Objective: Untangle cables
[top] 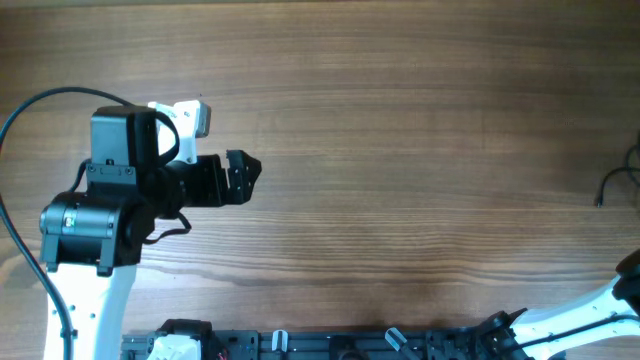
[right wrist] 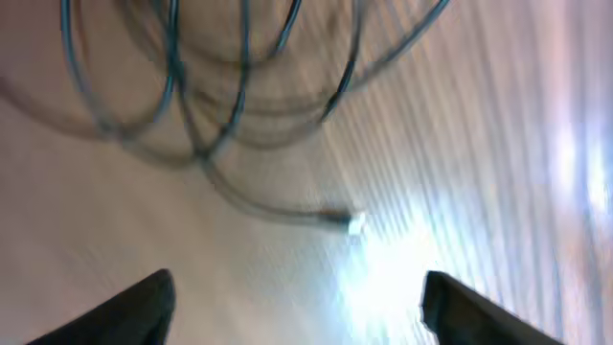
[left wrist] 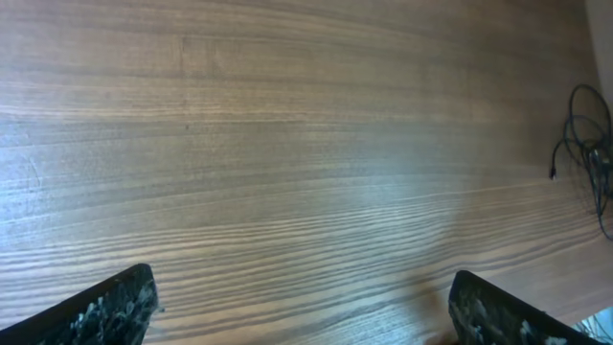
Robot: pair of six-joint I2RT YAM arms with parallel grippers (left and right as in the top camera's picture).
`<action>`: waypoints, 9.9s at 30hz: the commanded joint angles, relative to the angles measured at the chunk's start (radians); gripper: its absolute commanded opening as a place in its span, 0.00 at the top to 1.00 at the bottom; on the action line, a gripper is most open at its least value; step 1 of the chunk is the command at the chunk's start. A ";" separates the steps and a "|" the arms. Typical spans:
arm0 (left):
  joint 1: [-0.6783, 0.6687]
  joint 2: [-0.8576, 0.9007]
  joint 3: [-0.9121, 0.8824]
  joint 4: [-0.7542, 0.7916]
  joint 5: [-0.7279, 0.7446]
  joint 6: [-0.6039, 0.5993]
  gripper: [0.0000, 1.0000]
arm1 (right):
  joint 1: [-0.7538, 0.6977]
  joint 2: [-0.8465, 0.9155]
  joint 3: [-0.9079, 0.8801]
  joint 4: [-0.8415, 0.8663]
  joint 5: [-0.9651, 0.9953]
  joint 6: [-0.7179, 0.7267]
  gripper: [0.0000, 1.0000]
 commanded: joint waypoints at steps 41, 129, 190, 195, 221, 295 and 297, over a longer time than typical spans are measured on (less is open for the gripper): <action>0.002 -0.317 0.002 -0.071 -0.102 0.144 0.00 | 2.134 -1.078 -0.002 -0.489 0.726 -0.308 0.00; 0.002 -0.334 -0.001 -0.080 -0.090 0.148 0.00 | 0.941 -1.940 -1.661 1.139 -0.055 -1.112 0.00; 0.002 -0.907 -0.984 1.342 0.023 -0.142 0.00 | 0.940 -1.960 -1.661 1.131 0.240 -0.833 0.00; 0.039 -0.954 -1.059 1.431 -0.091 -0.146 0.00 | 0.940 -1.960 -1.661 1.131 0.240 -0.833 0.00; 0.066 -1.092 -1.304 1.098 -0.438 -0.141 0.00 | 0.940 -1.960 -1.661 1.131 0.240 -0.833 0.00; 0.066 -1.092 -1.304 1.099 -0.438 -0.142 0.00 | 0.940 -1.960 -1.661 1.131 0.240 -0.833 0.00; 0.066 -1.092 -1.304 1.099 -0.438 -0.142 0.00 | 0.940 -1.960 -1.661 1.131 0.240 -0.833 0.00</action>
